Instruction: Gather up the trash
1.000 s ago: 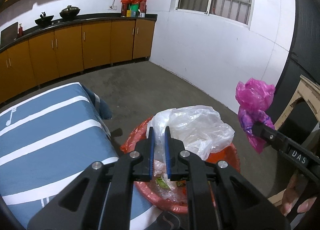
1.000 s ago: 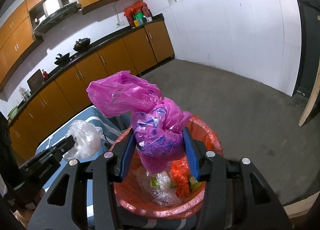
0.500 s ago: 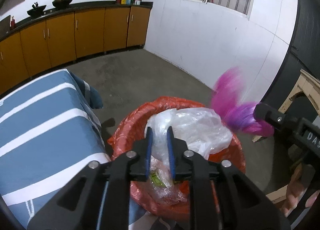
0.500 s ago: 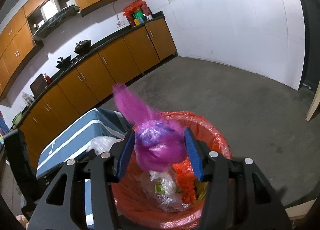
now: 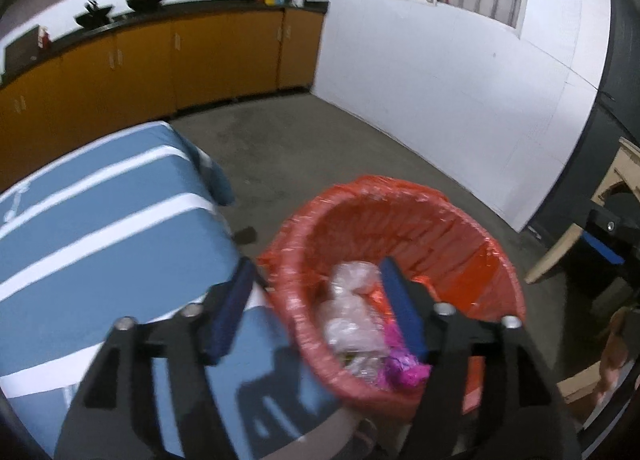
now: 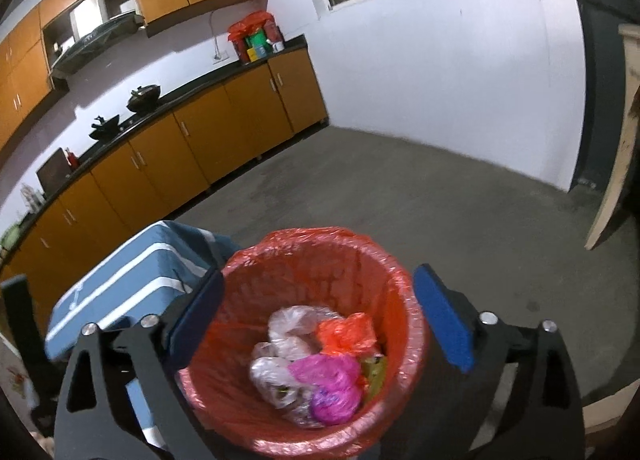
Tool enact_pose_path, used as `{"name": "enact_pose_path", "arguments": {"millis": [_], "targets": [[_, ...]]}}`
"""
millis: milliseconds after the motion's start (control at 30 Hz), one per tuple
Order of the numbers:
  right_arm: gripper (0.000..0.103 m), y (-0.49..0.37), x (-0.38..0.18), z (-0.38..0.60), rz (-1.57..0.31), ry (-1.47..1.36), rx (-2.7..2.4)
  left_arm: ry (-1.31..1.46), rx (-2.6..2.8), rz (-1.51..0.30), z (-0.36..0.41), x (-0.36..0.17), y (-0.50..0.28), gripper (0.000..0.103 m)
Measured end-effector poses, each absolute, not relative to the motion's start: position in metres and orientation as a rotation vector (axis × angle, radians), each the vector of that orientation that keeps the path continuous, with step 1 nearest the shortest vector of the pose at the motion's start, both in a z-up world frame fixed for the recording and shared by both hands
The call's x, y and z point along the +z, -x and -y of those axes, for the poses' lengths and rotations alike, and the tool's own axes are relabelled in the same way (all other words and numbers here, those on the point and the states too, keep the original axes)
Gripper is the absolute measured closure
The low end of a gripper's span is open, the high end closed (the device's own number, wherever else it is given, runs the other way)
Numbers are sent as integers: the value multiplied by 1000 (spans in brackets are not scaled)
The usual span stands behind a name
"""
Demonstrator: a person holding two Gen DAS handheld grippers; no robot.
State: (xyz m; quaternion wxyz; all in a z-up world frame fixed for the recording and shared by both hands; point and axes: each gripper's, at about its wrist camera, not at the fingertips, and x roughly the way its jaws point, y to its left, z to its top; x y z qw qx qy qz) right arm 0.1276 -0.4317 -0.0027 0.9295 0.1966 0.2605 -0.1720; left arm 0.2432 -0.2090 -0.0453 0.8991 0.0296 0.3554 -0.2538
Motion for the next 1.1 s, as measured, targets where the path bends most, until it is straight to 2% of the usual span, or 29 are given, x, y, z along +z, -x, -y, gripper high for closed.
{"name": "enact_pose_path", "arguments": {"millis": [133, 233, 400, 733, 1100], "targets": [[6, -116, 2, 415, -506, -317, -399, -65, -467, -671, 175, -33, -226, 13], [4, -106, 7, 394, -467, -216, -443, -75, -409, -630, 147, -27, -210, 8], [2, -92, 13, 362, -447, -117, -434, -87, -303, -570, 103, -19, -181, 5], [2, -75, 21, 323, -472, -109, -368, -47, -173, -513, 42, 0, -127, 4], [2, -52, 26, 285, -450, -67, -293, -3, -106, -473, 12, 9, -86, 4]]}}
